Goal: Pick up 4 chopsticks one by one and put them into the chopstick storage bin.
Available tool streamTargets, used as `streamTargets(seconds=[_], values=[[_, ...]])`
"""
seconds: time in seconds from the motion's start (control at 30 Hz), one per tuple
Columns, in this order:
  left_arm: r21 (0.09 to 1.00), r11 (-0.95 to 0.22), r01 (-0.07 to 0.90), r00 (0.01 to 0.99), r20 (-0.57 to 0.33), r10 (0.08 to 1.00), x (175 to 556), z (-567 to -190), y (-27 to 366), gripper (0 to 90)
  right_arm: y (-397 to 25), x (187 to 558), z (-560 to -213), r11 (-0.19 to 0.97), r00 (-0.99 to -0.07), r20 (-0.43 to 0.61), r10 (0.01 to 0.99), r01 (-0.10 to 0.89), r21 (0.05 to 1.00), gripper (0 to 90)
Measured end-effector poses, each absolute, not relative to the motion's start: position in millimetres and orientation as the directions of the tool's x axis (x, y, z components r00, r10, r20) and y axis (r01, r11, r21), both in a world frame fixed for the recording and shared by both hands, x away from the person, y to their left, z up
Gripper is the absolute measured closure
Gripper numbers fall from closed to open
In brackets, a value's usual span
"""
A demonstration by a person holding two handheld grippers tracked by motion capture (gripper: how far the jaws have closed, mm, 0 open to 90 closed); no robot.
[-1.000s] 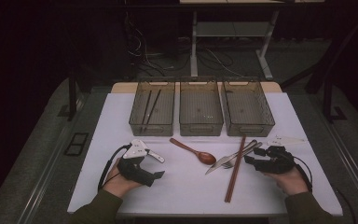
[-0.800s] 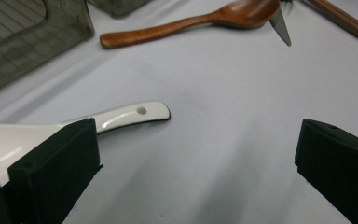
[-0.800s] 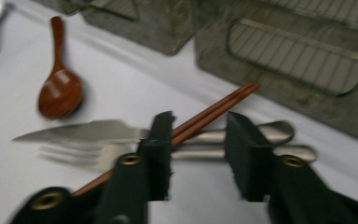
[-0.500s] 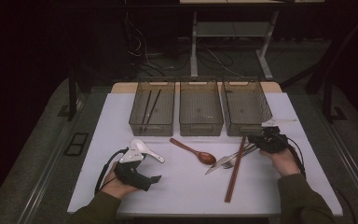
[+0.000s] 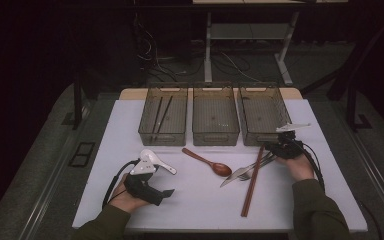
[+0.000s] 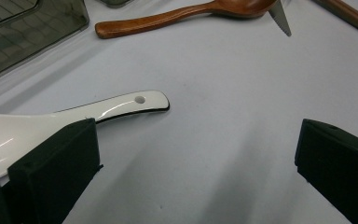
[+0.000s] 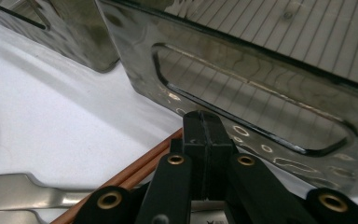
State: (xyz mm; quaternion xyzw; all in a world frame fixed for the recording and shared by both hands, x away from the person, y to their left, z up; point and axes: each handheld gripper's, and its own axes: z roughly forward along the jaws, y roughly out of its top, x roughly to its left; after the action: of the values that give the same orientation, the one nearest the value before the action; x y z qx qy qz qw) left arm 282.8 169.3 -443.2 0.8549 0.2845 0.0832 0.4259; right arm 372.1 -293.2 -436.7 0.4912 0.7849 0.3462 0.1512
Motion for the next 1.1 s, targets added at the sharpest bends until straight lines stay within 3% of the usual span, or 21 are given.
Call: streamTargets(seconds=[1.1], values=[[0.775, -0.473, 0.419, 0.826, -0.109, 0.553, 284, -444, 169, 0.0, -269, 373, -444, 0.338, -0.534, 0.094, 0.84, 0.652, 0.679, 89.4]])
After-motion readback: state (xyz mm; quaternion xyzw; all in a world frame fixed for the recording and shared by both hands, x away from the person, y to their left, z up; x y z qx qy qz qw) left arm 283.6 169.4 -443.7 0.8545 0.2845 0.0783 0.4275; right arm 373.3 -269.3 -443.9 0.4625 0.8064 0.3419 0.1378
